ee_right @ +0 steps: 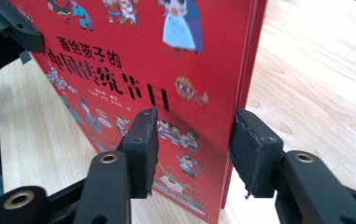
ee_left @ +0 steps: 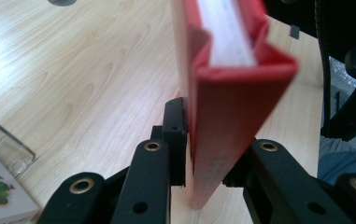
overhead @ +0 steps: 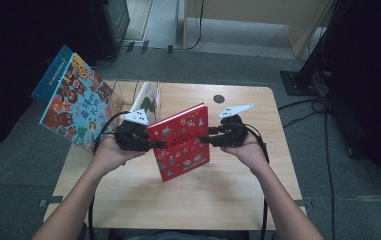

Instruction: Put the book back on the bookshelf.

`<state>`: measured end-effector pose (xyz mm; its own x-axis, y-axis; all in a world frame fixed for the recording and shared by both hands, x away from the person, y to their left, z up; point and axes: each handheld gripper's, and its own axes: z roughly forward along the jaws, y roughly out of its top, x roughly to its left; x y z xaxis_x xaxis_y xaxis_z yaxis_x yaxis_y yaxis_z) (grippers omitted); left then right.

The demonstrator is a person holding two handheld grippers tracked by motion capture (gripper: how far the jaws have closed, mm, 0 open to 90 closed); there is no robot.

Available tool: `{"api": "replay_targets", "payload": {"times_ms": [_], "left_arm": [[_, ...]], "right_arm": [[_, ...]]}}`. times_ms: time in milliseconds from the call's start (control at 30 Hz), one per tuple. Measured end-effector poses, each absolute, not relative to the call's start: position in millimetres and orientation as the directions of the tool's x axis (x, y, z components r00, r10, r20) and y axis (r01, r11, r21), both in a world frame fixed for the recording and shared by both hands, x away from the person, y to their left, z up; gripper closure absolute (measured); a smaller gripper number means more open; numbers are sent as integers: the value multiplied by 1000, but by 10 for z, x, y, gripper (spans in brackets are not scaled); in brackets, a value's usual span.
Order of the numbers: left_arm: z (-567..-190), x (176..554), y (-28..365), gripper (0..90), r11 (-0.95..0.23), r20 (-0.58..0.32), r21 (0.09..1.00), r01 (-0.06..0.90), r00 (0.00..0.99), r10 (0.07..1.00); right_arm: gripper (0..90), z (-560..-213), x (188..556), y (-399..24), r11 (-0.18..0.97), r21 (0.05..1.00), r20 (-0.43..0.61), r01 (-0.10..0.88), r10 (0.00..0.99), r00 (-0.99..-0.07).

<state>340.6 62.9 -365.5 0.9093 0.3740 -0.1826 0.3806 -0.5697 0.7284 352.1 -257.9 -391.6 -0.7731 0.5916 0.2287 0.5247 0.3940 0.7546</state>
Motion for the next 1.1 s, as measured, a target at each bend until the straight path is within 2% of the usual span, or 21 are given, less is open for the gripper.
{"api": "replay_targets", "payload": {"times_ms": [467, 667, 933, 1100], "left_arm": [[-3611, 3421, 622, 769, -579, -193, 712, 397, 904, 382], [-3419, 3440, 605, 750, -572, -188, 718, 395, 902, 388], [-3342, 3607, 437, 772, -631, -259, 615, 473, 877, 404], [-3335, 3644, 438, 800, -613, -296, 605, 508, 859, 419]], "right_arm": [[489, -4007, 3617, -2518, 368, 776, 226, 512, 596, -771], [493, -4003, 3603, -2475, 393, 784, 186, 481, 590, -786], [492, -3996, 3573, -2437, 404, 784, 187, 471, 569, -801], [492, -4014, 3565, -2510, 397, 782, 187, 481, 586, -788]]}}
